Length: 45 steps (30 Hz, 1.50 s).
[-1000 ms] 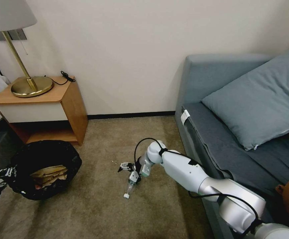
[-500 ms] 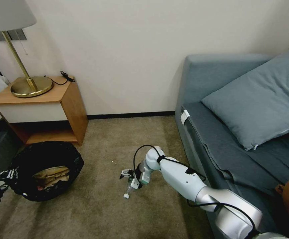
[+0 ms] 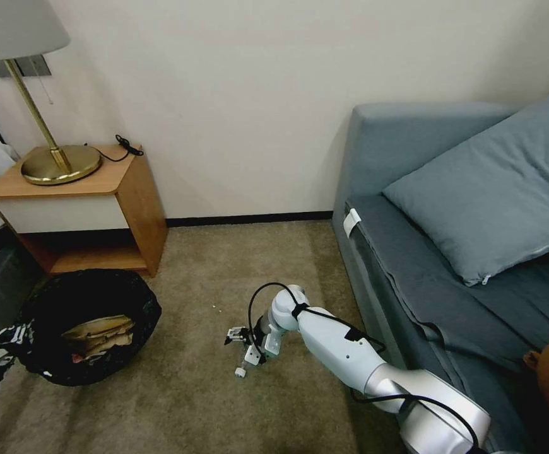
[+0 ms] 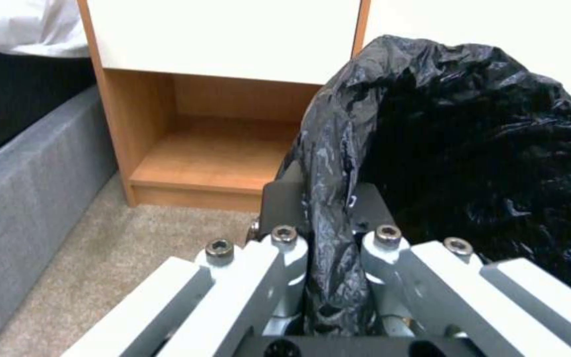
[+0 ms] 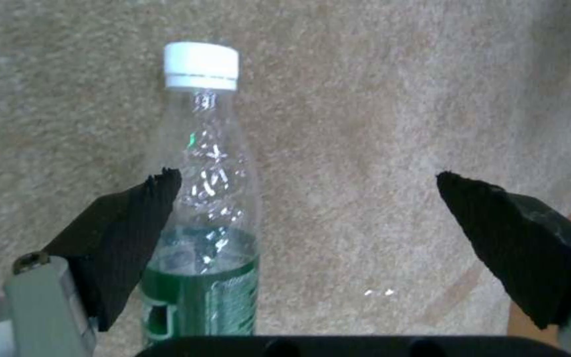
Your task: Pick up the trash bin, then pick up the garbage on the floor and place it into the trash bin.
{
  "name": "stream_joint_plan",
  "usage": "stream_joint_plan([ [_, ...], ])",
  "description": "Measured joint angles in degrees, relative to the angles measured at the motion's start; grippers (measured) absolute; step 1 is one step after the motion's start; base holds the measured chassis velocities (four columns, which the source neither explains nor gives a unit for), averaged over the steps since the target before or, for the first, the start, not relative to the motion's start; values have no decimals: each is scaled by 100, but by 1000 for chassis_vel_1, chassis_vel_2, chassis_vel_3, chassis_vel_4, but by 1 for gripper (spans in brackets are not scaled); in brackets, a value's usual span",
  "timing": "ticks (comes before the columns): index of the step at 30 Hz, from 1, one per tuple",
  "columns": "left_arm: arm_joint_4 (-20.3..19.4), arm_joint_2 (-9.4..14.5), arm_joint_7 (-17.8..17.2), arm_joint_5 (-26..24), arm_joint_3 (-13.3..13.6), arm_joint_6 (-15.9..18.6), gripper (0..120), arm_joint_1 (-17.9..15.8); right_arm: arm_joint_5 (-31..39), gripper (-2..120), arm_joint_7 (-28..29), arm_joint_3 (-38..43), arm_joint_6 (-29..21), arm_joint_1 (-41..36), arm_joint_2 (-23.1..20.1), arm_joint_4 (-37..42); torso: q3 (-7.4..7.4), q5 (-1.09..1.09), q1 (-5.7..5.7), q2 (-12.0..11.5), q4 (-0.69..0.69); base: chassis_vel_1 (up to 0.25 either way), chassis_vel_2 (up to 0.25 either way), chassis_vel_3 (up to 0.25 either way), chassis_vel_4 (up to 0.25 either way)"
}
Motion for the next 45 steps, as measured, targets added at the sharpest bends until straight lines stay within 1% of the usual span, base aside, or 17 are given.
stream_joint_plan([
  [7, -78, -6, 44, -47, -110, -43, 4, 118, -218, 98, -6, 133, -6, -74, 65, 13, 0, 0, 0, 0, 0, 0, 0, 0, 0],
  [10, -121, -30, 98, -85, -170, -109, 4, 204, -309, 83, -120, 202, 3, -100, 81, 46, 0, 0, 0, 0, 0, 0, 0, 0, 0],
  [11, -121, -30, 98, -85, -170, -109, 4, 204, -309, 83, -120, 202, 3, -100, 81, 46, 0, 0, 0, 0, 0, 0, 0, 0, 0],
  [14, -134, -50, 122, -96, -188, -150, 4, 232, -353, 74, -242, 244, 10, -129, 106, 47, 0, 0, 0, 0, 0, 0, 0, 0, 0],
  [17, -149, -63, 141, -110, -207, -181, 4, 257, -397, 58, -344, 285, 16, -184, 144, 50, 0, 0, 0, 0, 0, 0, 0, 0, 0],
  [21, -169, -62, 152, -148, -243, -189, 4, 283, -408, 48, -398, 302, 18, -213, 177, 49, 0, 0, 0, 0, 0, 0, 0, 0, 0],
  [24, -171, -38, 161, -203, -287, -196, 4, 312, -415, 33, -443, 331, 19, -227, 201, 38, 0, 0, 0, 0, 0, 0, 0, 0, 0],
  [25, -171, -38, 161, -203, -287, -196, 4, 312, -415, 33, -443, 331, 19, -227, 201, 38, 0, 0, 0, 0, 0, 0, 0, 0, 0],
  [27, -166, -18, 167, -230, -296, -201, 4, 313, -416, 23, -444, 340, 19, -227, 200, 9, 0, 0, 0, 0, 0, 0, 0, 0, 0],
  [28, -166, -18, 167, -230, -296, -201, 4, 313, -416, 23, -444, 340, 19, -227, 200, 9, 0, 0, 0, 0, 0, 0, 0, 0, 0],
  [30, -126, 0, 171, -235, -286, -204, 4, 286, -411, 12, -444, 354, 19, -226, 193, -30, 0, 0, 0, 0, 0, 0, 0, 0, 0],
  [31, -126, 0, 171, -235, -286, -204, 4, 286, -411, 12, -444, 354, 19, -226, 193, -30, 0, 0, 0, 0, 0, 0, 0, 0, 0],
  [33, -92, 19, 171, -235, -254, -204, 4, 239, -397, 2, -437, 358, 17, -222, 190, -72, 0, 0, 0, 0, 0, 0, 0, 0, 0],
  [39, -19, 65, 184, -293, -236, -161, 4, 159, -364, 0, -409, 365, 8, -206, 184, -151, 0, 0, 0, 0, -1, 0, 0, 0, 0],
  [41, 46, 89, 230, -352, -315, -90, 4, 140, -352, 0, -403, 366, 6, -200, 185, -167, 0, -1, 0, 0, -2, 0, 0, 0, 0],
  [44, 416, 235, 429, -305, -648, -68, 4, 122, -299, 0, -408, 365, 7, -179, 164, -149, 0, -2, 0, 0, 1, 0, 0, 0, 0],
  [45, 416, 235, 429, -305, -648, -68, 4, 122, -299, 0, -408, 365, 7, -179, 164, -149, 0, -2, 0, 0, 1, 0, 0, 0, 0],
])
